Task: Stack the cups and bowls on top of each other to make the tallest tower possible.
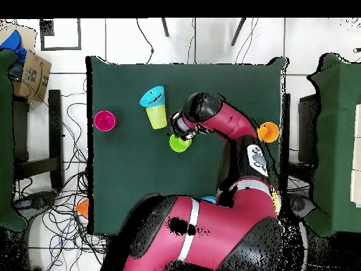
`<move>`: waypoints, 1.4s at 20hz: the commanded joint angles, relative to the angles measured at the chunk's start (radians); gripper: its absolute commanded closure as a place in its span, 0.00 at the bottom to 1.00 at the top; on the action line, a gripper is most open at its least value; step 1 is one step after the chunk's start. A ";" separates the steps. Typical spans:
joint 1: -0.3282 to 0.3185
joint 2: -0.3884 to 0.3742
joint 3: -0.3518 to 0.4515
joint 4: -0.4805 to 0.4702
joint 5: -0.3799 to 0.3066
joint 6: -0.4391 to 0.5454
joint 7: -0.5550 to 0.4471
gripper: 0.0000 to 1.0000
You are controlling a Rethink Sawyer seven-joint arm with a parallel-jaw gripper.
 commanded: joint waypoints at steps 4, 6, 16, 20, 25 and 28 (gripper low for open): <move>0.019 -0.007 -0.004 -0.013 -0.026 -0.008 0.118 0.00; 0.022 -0.023 -0.009 0.009 -0.030 -0.029 0.112 0.00; 0.025 0.040 -0.029 -0.081 -0.016 0.031 0.122 0.00; 0.033 0.036 -0.025 -0.065 -0.006 0.014 0.124 0.00; 0.048 -0.024 -0.033 -0.019 -0.002 -0.014 0.128 0.00; 0.058 -0.082 -0.049 0.017 -0.008 -0.031 0.120 0.00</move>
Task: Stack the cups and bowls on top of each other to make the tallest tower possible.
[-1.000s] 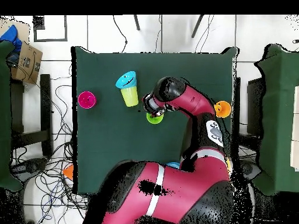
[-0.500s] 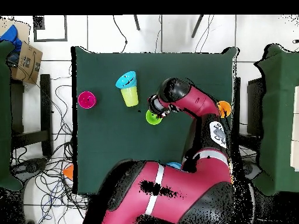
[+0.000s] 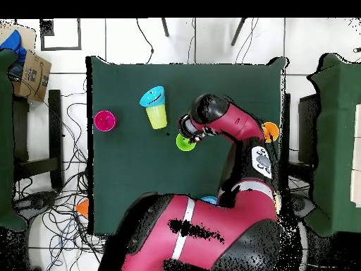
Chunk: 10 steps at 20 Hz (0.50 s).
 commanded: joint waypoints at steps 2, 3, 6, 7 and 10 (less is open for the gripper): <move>0.043 -0.118 0.030 0.048 -0.006 -0.016 0.113 0.00; 0.043 -0.125 0.027 0.044 -0.005 0.001 0.113 0.00; 0.048 -0.154 0.015 0.050 -0.009 0.032 0.110 0.00; 0.049 -0.161 0.011 0.048 -0.011 0.040 0.110 0.00; 0.055 -0.180 -0.002 0.046 -0.024 0.032 0.100 0.00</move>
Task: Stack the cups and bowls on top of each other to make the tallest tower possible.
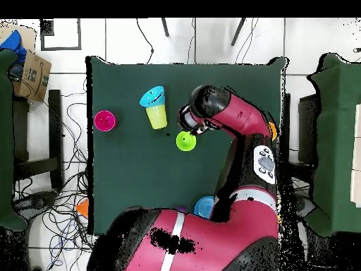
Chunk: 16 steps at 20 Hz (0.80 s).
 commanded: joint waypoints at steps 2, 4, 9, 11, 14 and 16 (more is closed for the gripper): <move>0.036 -0.085 0.015 0.035 -0.034 0.018 0.098 0.00; 0.040 -0.091 0.011 0.028 -0.039 0.010 0.091 0.00; 0.048 -0.094 0.016 0.010 -0.027 -0.037 0.099 0.00; 0.059 -0.090 0.020 0.014 -0.018 -0.070 0.113 0.00; 0.073 -0.062 0.021 -0.001 -0.015 -0.105 0.130 0.00; 0.082 -0.045 0.023 -0.002 -0.013 -0.141 0.136 0.00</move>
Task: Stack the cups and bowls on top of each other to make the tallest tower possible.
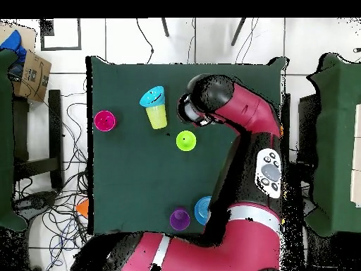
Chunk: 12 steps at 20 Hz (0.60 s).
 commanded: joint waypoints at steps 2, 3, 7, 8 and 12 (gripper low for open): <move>0.053 0.078 0.069 -0.004 -0.010 -0.160 0.147 0.00; 0.058 0.085 0.067 -0.005 -0.009 -0.176 0.154 0.00; 0.072 0.120 0.061 -0.027 0.006 -0.216 0.181 0.00; 0.074 0.125 0.059 -0.031 0.008 -0.222 0.185 0.00; 0.085 0.157 0.048 -0.078 0.020 -0.218 0.201 0.00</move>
